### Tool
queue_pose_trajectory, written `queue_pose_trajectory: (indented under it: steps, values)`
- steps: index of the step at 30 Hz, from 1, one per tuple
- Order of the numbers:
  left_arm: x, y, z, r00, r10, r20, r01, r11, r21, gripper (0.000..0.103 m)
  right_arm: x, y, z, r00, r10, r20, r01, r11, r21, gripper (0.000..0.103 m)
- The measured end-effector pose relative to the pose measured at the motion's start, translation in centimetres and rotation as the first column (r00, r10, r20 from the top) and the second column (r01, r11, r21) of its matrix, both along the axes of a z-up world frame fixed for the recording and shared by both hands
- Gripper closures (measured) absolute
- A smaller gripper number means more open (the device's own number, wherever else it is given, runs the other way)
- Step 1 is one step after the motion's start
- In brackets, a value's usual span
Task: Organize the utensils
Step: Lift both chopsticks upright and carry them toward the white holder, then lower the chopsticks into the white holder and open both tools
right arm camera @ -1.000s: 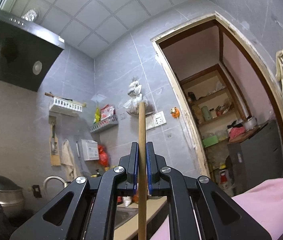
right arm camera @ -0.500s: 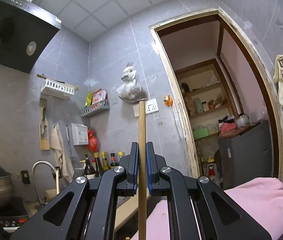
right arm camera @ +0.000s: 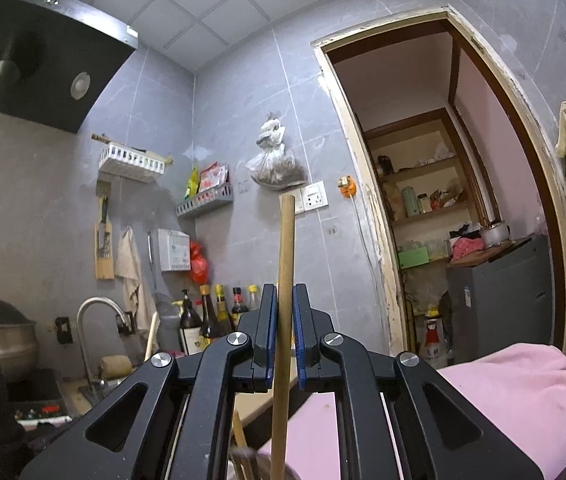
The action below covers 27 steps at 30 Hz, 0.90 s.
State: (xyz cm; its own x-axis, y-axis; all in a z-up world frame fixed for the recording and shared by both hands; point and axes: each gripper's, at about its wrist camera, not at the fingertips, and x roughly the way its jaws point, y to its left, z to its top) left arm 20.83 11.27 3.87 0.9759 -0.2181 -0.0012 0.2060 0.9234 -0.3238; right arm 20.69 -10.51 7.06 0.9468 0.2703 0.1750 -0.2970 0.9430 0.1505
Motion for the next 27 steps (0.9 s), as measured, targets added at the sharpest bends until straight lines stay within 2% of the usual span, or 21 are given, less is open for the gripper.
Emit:
queue_pose_trajectory:
  steps: [8,14,17,19,23,25,27]
  values:
    - [-0.4,-1.5,-1.1,0.999,-0.025,-0.039,0.029,0.992,0.125,0.1,-0.3,0.2,-1.6,0.998,0.026,-0.06,-0.029,0.998,-0.049,0.097]
    - [-0.9,-1.3,-1.5,0.997,-0.044,-0.057,0.05,0.992,0.116,0.098,-0.8,-0.2,-1.6,0.995,0.043,-0.086,-0.048,0.997,-0.056,0.094]
    - [-1.1,-0.9,-1.4,0.997,-0.051,-0.055,0.056,0.995,0.085,0.088,-1.3,-0.6,-1.4,0.995,0.05,-0.09,-0.055,0.997,-0.051,0.085]
    - [-1.6,-0.5,-0.9,0.998,-0.051,-0.04,0.053,0.997,0.062,0.074,-1.8,-1.1,-1.1,0.995,0.049,-0.086,-0.054,0.997,-0.053,0.08]
    - [-2.2,-0.1,0.6,0.999,-0.043,-0.03,0.044,0.999,0.028,0.066,-2.7,-2.4,-0.4,0.996,0.037,-0.082,-0.041,0.998,-0.055,0.072]
    - [-2.7,-0.2,1.4,0.999,-0.038,-0.023,0.039,0.999,0.026,0.054,-3.5,-3.3,0.1,0.997,0.028,-0.068,-0.032,0.998,-0.057,0.056]
    - [-3.6,-0.6,2.3,1.0,-0.023,-0.003,0.023,0.999,0.041,0.045,-4.5,-4.3,0.6,0.999,0.011,-0.045,-0.013,0.998,-0.057,0.048]
